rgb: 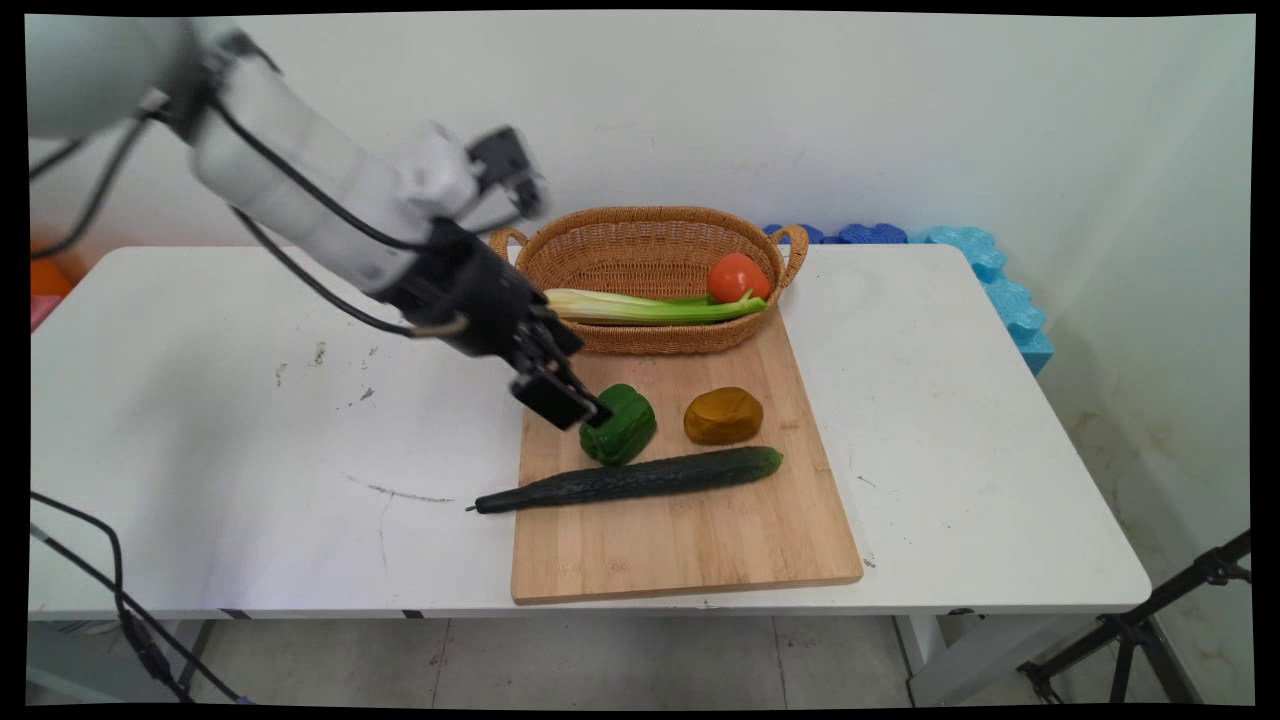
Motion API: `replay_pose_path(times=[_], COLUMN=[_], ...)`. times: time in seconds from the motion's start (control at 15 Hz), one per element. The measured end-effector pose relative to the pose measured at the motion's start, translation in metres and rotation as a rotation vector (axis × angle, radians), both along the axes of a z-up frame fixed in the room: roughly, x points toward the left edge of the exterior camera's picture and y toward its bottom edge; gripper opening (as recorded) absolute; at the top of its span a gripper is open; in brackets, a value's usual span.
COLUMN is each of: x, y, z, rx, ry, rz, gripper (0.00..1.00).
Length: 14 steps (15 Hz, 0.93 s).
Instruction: Pick up the cucumber from the cutting board
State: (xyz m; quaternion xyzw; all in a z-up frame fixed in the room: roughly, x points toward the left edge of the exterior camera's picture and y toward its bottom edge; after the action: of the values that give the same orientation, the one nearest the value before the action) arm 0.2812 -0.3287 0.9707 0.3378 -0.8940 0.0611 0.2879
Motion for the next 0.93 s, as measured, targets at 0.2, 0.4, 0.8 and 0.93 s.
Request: replay_pose_path(times=[0.2,0.4,0.8,0.93], x=[-0.023,-0.039,-0.062,-0.070], y=[-0.013,-0.020,-0.029,-0.031], z=[-0.027,-0.047,-0.077,-0.086], rx=[0.016,0.027,0.034,0.034], ry=[-0.024,-0.044,-0.070,-0.076], rz=[-0.001,-0.005,-0.018,-0.028], gripper=[1.00,1.00,1.00,1.00])
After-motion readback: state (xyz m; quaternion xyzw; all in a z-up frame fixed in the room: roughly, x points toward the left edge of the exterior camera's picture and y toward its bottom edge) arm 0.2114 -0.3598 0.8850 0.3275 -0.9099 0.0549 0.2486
